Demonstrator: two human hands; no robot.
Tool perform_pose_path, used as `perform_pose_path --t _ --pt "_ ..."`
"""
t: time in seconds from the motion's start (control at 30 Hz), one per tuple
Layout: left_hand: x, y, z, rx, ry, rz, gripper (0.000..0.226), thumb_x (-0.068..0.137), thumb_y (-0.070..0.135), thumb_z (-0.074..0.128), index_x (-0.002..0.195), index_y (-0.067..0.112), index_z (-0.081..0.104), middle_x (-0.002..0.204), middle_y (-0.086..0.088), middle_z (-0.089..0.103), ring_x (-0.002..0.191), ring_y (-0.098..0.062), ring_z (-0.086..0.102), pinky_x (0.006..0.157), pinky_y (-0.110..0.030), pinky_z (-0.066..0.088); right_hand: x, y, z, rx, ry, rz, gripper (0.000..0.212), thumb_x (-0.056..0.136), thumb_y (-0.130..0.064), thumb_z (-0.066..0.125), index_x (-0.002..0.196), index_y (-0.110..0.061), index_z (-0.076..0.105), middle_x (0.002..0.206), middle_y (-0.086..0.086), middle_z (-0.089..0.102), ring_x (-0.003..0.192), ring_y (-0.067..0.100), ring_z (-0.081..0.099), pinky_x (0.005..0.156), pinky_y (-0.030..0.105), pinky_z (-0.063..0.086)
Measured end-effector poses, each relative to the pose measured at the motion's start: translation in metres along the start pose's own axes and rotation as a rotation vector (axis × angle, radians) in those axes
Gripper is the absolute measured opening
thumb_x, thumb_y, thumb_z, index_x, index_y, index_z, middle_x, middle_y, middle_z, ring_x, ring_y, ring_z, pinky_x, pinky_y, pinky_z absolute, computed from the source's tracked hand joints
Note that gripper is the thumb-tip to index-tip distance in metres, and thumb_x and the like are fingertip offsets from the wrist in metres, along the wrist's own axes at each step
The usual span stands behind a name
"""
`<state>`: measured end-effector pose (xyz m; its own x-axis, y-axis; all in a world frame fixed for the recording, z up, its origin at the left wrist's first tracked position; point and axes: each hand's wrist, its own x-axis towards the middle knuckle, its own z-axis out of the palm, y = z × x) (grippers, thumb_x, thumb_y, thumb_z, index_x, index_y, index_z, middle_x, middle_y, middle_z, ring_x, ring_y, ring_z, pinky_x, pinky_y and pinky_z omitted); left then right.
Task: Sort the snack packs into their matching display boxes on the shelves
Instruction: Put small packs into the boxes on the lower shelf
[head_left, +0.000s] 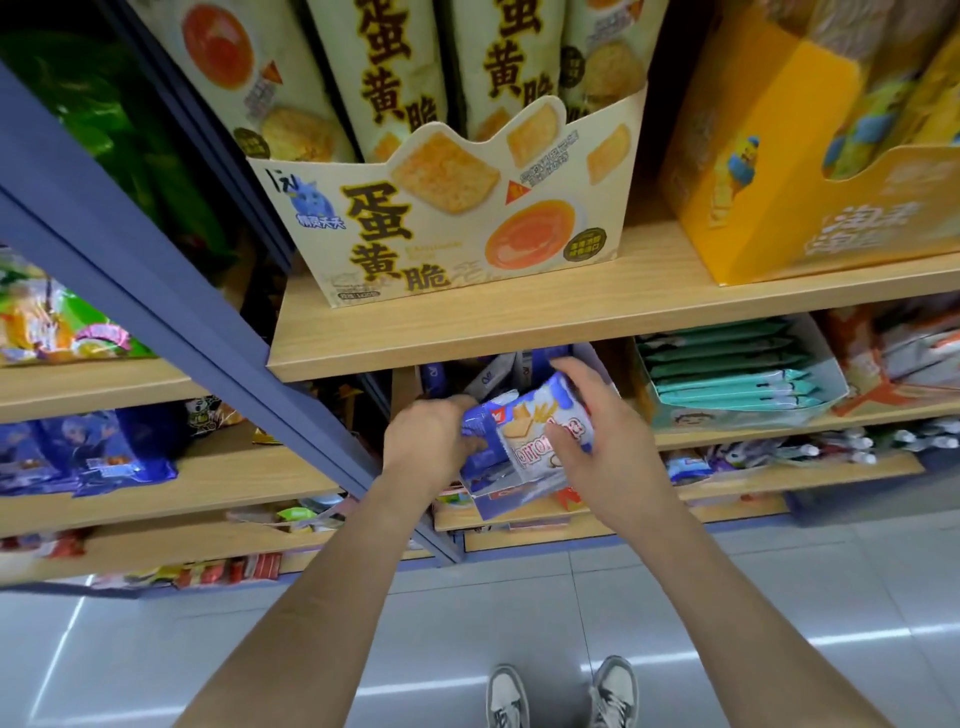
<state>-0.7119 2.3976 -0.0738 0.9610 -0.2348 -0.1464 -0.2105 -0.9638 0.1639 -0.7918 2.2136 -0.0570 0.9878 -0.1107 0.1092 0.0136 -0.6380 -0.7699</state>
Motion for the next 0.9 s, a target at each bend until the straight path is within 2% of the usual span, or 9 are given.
perform_pose_path --t 0.1,0.2,0.37,0.47,0.57,0.67,0.73,0.83,0.9 --pt "0.000 -0.003 -0.002 -0.043 0.006 0.006 0.042 0.083 0.043 0.072 0.121 0.029 0.061 0.106 -0.004 0.071 0.102 -0.028 0.064 0.079 -0.034 0.051 0.007 -0.015 0.002 -0.137 -0.031 0.049 0.042 0.093 -0.018 0.059 0.131 -0.036 0.053 0.121 0.004 0.048 0.083 0.020 0.059 0.075 0.030 0.049" --pt "-0.002 -0.001 -0.001 -0.055 0.031 -0.001 0.040 0.082 0.044 0.073 0.118 0.030 0.062 0.104 -0.003 0.072 0.101 -0.028 0.064 0.078 -0.034 0.052 0.011 -0.027 0.001 -0.185 -0.048 0.192 0.013 0.091 -0.030 0.060 0.100 -0.028 0.070 0.092 0.004 0.062 0.068 0.019 0.053 0.064 0.028 0.039" --pt "0.002 -0.004 -0.002 -0.193 0.007 0.002 0.031 0.080 0.038 0.076 0.110 0.032 0.068 0.099 0.001 0.073 0.095 -0.025 0.065 0.072 -0.028 0.046 0.022 -0.028 0.018 -0.209 -0.250 0.330 0.032 0.090 -0.033 0.051 0.071 -0.011 0.063 0.068 0.007 0.065 0.073 0.026 0.063 0.060 0.033 0.046" --pt "0.005 -0.010 -0.003 -0.296 -0.076 0.035 0.031 0.089 0.034 0.069 0.119 0.030 0.067 0.110 0.001 0.071 0.101 -0.023 0.064 0.080 -0.029 0.047 0.024 -0.019 0.037 -0.336 -0.277 0.321 0.036 0.095 -0.042 0.049 0.081 -0.011 0.060 0.075 0.004 0.056 0.077 0.025 0.055 0.063 0.031 0.039" --pt "0.003 -0.014 -0.006 -0.333 -0.207 0.101 0.031 0.095 0.044 0.056 0.122 0.031 0.065 0.113 0.005 0.069 0.109 -0.019 0.061 0.089 -0.032 0.048 0.022 -0.016 0.045 -0.415 -0.271 0.267 0.042 0.101 -0.045 0.040 0.098 -0.010 0.064 0.093 0.008 0.064 0.087 0.028 0.059 0.066 0.032 0.039" --pt "-0.006 -0.013 -0.009 -0.178 -0.282 0.183 0.048 0.087 0.063 0.056 0.130 0.042 0.051 0.096 0.006 0.058 0.111 -0.018 0.052 0.091 -0.038 0.045 0.018 -0.015 0.044 -0.393 -0.246 0.201 0.037 0.104 -0.037 0.035 0.106 -0.011 0.062 0.105 0.012 0.067 0.098 0.031 0.062 0.068 0.032 0.035" --pt "-0.012 -0.012 -0.007 -0.029 -0.289 0.219 0.068 0.081 0.070 0.058 0.140 0.042 0.039 0.108 0.002 0.057 0.116 -0.017 0.043 0.092 -0.036 0.039 0.012 -0.012 0.034 -0.330 -0.131 0.182 0.026 0.104 -0.029 0.039 0.109 -0.014 0.060 0.103 0.011 0.066 0.097 0.030 0.062 0.068 0.032 0.034" --pt "-0.017 -0.013 -0.001 -0.020 -0.301 0.303 0.064 0.088 0.065 0.054 0.142 0.035 0.043 0.128 0.002 0.058 0.118 -0.019 0.040 0.093 -0.033 0.040 -0.004 0.005 0.017 -0.219 0.072 0.377 0.016 0.100 -0.032 0.049 0.102 -0.017 0.051 0.089 0.007 0.067 0.083 0.029 0.063 0.064 0.032 0.039" --pt "-0.019 -0.012 0.002 0.002 -0.318 0.332 0.056 0.096 0.054 0.048 0.146 0.031 0.040 0.137 0.001 0.055 0.124 -0.021 0.041 0.098 -0.032 0.040 -0.013 0.019 0.014 -0.092 0.108 0.623 0.034 0.095 -0.048 0.053 0.101 -0.015 0.047 0.092 0.007 0.068 0.086 0.030 0.065 0.072 0.035 0.045"
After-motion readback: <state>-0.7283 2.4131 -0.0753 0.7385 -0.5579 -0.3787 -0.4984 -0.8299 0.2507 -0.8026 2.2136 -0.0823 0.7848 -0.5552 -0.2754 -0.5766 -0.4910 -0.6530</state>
